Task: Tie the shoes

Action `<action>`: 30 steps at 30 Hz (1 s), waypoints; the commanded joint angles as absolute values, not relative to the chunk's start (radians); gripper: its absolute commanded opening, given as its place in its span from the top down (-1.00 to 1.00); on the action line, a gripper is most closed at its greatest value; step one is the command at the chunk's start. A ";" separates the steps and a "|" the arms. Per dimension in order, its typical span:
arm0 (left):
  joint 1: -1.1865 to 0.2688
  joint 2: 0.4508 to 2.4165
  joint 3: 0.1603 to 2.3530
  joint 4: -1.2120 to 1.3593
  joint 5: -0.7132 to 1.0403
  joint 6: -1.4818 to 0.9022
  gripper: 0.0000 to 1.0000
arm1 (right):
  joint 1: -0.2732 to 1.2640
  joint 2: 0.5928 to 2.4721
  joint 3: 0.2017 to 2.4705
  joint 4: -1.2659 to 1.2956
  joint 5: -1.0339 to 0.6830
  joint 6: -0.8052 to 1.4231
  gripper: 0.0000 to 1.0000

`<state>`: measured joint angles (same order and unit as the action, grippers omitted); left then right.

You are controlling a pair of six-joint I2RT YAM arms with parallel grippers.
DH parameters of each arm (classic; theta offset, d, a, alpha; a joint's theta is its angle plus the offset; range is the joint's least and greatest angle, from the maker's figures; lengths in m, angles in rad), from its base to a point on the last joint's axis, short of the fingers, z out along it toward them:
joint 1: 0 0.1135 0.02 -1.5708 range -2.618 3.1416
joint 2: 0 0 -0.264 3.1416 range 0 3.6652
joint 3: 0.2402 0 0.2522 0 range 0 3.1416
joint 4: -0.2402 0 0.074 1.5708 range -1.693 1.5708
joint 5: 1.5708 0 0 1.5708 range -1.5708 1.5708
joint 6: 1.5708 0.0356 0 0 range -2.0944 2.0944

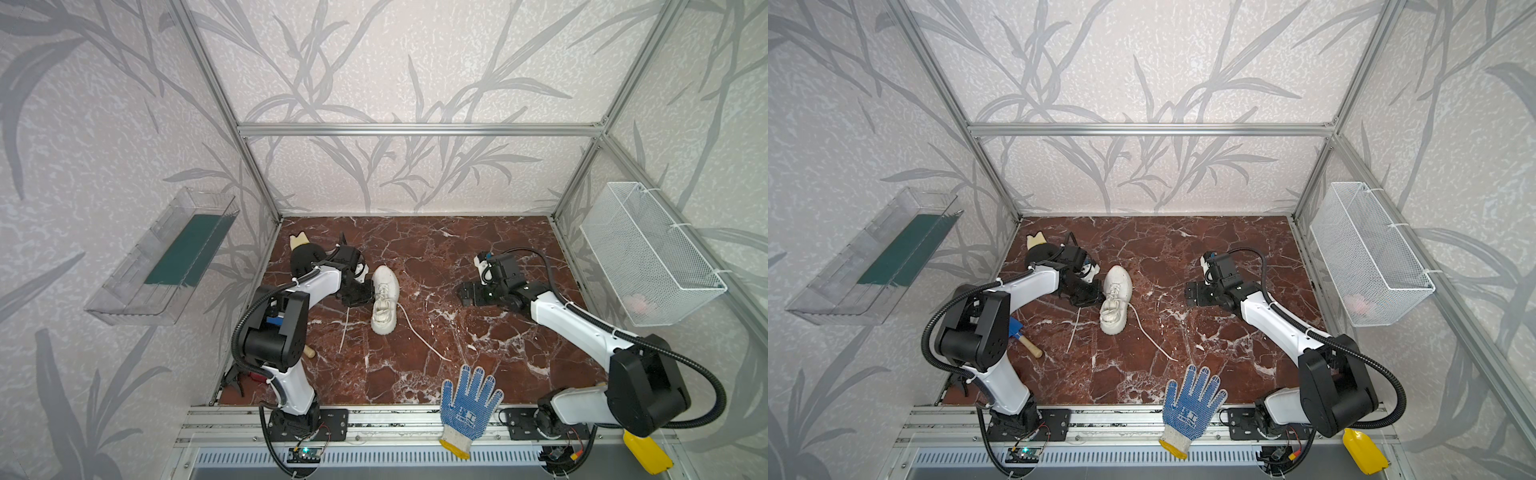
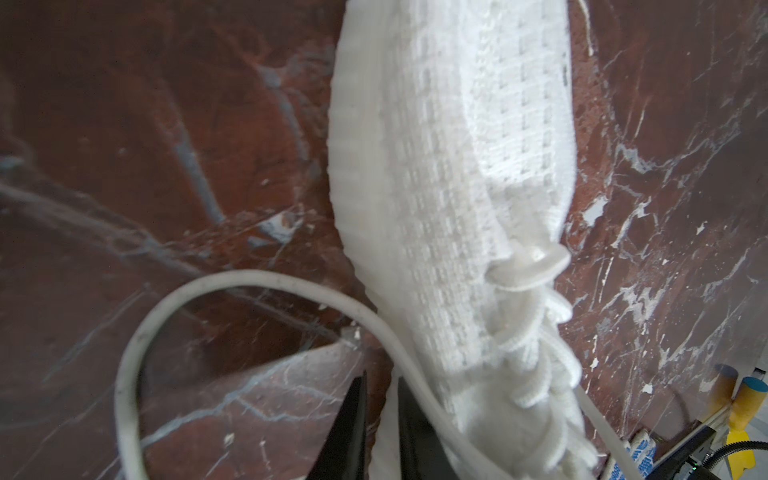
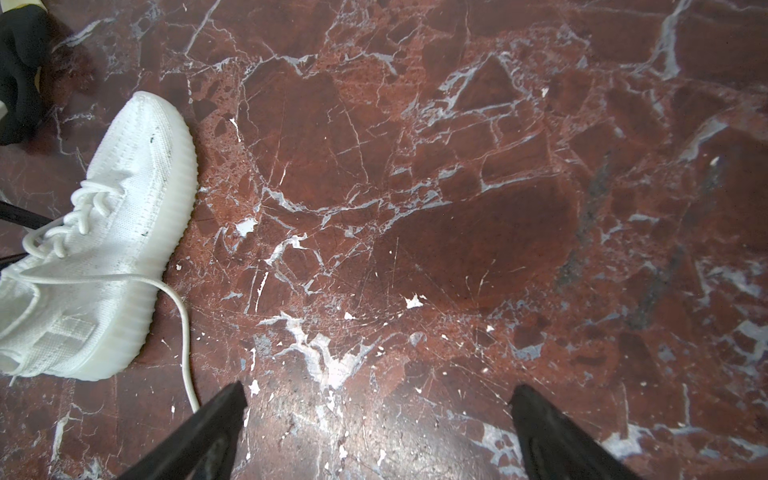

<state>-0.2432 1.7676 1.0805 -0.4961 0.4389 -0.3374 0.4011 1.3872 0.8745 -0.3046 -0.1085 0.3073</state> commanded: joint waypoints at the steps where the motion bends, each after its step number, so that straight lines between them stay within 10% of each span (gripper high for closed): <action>1: -0.295 1.776 1.112 -0.453 0.512 -0.384 0.64 | 0.405 1.399 0.887 -0.314 -0.124 0.318 -0.98; 30: -0.378 1.638 0.991 -0.420 0.463 -0.518 0.49 | 0.406 1.472 0.908 -0.295 -0.176 0.373 -0.98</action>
